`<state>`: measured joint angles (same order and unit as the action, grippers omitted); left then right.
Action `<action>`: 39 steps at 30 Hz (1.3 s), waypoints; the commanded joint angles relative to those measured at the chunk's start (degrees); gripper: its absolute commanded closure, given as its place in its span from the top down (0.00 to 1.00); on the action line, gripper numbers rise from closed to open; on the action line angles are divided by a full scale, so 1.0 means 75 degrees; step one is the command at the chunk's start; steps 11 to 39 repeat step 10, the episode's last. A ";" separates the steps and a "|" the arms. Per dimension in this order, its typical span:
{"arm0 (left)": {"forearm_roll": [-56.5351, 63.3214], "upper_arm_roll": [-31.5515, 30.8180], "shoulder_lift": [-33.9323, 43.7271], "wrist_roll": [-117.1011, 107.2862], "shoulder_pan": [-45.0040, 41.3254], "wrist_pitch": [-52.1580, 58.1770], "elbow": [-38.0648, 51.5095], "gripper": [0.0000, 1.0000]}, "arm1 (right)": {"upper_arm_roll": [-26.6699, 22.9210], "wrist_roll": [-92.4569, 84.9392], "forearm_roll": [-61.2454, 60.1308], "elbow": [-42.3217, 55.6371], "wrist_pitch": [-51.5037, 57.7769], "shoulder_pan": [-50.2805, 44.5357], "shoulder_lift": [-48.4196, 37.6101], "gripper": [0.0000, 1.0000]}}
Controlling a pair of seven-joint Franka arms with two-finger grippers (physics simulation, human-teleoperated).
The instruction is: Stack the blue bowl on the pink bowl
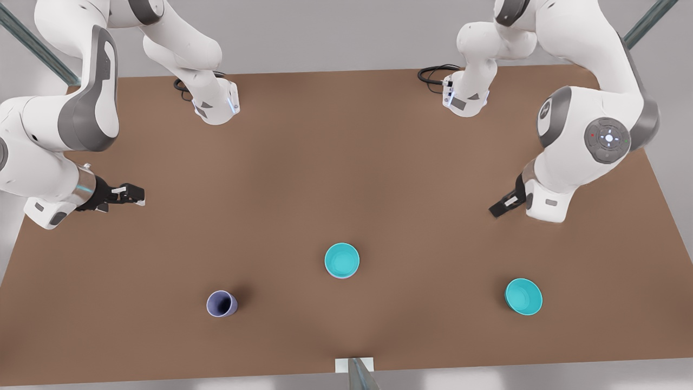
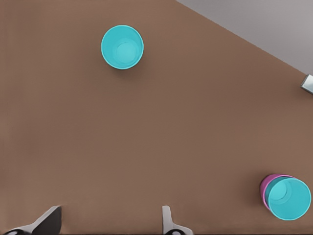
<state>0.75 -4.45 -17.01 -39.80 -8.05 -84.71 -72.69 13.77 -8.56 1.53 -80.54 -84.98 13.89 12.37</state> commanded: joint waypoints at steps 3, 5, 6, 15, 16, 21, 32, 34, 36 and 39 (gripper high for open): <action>0.0298 -0.0016 0.0288 0.5248 0.0019 0.0794 -0.0304 1.00 | 0.0004 -0.0124 -0.0017 0.0005 -0.0001 0.0000 -0.0009 1.00; 0.0287 -0.0004 0.0265 0.5236 0.0043 0.0795 -0.0176 1.00 | 0.0004 -0.0124 -0.0017 0.0005 -0.0001 0.0000 -0.0009 1.00; 0.0275 0.0007 0.0265 0.5236 0.0183 0.0795 -0.0176 1.00 | 0.0004 -0.0124 -0.0017 0.0004 -0.0001 0.0000 -0.0009 1.00; 0.0263 0.0007 0.0241 0.5236 0.0277 0.0795 -0.0152 1.00 | 0.0004 -0.0124 -0.0017 0.0004 -0.0001 0.0000 -0.0009 1.00; 0.0263 0.0007 0.0241 0.5236 0.0277 0.0795 -0.0152 1.00 | 0.0004 -0.0124 -0.0017 0.0004 -0.0001 0.0000 -0.0009 1.00; 0.0263 0.0007 0.0241 0.5236 0.0277 0.0795 -0.0152 1.00 | 0.0004 -0.0124 -0.0017 0.0004 -0.0001 0.0000 -0.0009 1.00; 0.0263 0.0007 0.0241 0.5236 0.0277 0.0795 -0.0152 1.00 | 0.0004 -0.0124 -0.0017 0.0004 -0.0001 0.0000 -0.0009 1.00; 0.0263 0.0007 0.0241 0.5236 0.0277 0.0795 -0.0152 1.00 | 0.0004 -0.0124 -0.0017 0.0004 -0.0001 0.0000 -0.0009 1.00; 0.0263 0.0007 0.0241 0.5236 0.0277 0.0795 -0.0152 1.00 | 0.0004 -0.0124 -0.0017 0.0004 -0.0001 0.0000 -0.0009 1.00; 0.0263 0.0007 0.0241 0.5236 0.0277 0.0795 -0.0152 1.00 | 0.0004 -0.0124 -0.0017 0.0004 -0.0001 0.0000 -0.0009 1.00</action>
